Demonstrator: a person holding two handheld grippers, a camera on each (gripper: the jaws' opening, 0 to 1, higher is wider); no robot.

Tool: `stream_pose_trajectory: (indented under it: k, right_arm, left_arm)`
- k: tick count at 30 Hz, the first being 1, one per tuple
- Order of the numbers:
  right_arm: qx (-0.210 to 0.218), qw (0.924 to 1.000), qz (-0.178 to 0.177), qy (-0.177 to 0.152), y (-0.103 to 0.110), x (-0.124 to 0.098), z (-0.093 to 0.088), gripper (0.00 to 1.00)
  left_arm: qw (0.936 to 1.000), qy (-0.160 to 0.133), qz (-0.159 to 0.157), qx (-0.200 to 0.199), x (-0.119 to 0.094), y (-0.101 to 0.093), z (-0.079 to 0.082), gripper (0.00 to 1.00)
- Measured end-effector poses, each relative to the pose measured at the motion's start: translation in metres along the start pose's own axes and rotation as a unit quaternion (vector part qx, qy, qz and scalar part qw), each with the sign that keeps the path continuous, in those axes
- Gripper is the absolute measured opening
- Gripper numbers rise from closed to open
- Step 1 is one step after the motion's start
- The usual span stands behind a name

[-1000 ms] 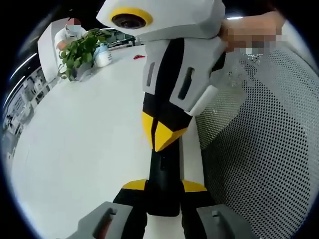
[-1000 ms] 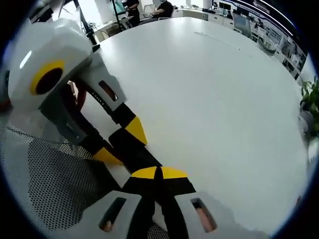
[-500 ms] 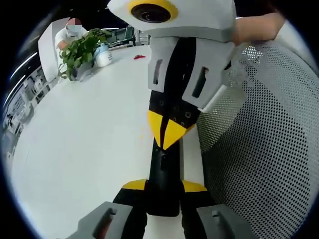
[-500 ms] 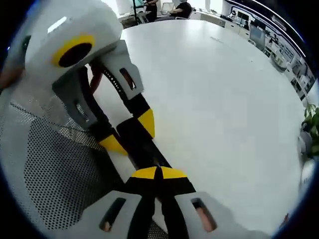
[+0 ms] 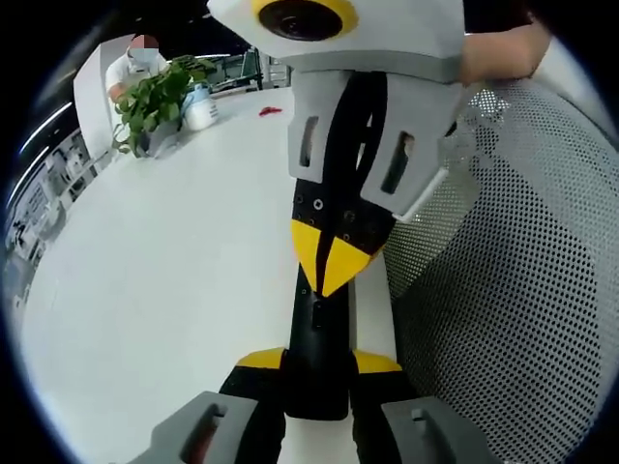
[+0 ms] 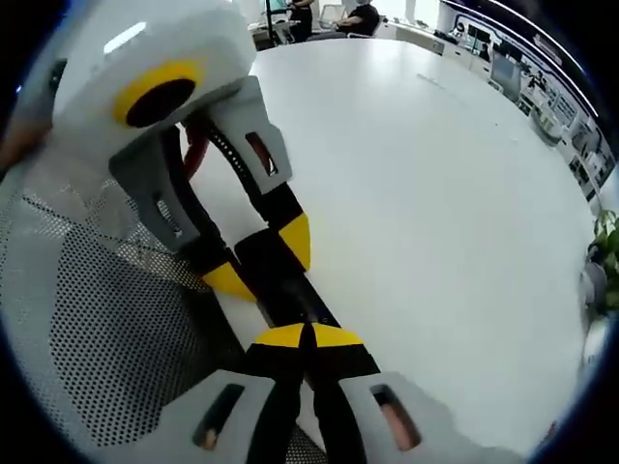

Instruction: Press the specified remote control buttons in sequence, fully releasing each button before pressing the next.

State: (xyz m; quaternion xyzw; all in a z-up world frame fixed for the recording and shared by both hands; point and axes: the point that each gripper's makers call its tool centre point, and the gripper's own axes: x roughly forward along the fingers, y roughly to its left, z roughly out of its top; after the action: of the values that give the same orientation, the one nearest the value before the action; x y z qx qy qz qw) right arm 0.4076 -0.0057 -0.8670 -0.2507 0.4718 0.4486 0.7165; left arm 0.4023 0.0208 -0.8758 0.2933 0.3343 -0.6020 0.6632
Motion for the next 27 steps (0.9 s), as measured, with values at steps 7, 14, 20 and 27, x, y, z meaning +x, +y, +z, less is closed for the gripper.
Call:
stream_pose_trajectory:
  k: [7,14,20,27]
  right_arm:
    - [-0.058,0.9982,-0.01,0.01,0.0016,0.0018,0.0001,0.0]
    - [-0.071,0.9971,-0.024,0.011,0.0017,0.0017,0.0,0.0]
    - [-0.048,0.9986,-0.019,0.012,0.0007,0.0006,0.0006,0.0]
    - [-0.076,0.9966,-0.029,0.017,0.001,0.0017,0.0001,0.0]
  left_arm:
    - [1.0,-0.001,-0.002,0.0,0.0002,0.0,-0.0003,0.24]
    - [1.0,-0.006,0.006,-0.002,0.0009,0.0003,0.0003,0.24]
    - [0.9998,-0.014,0.01,-0.012,0.0004,0.0008,0.0003,0.24]
    - [0.9995,-0.005,0.019,-0.023,0.0013,0.0014,0.0009,0.24]
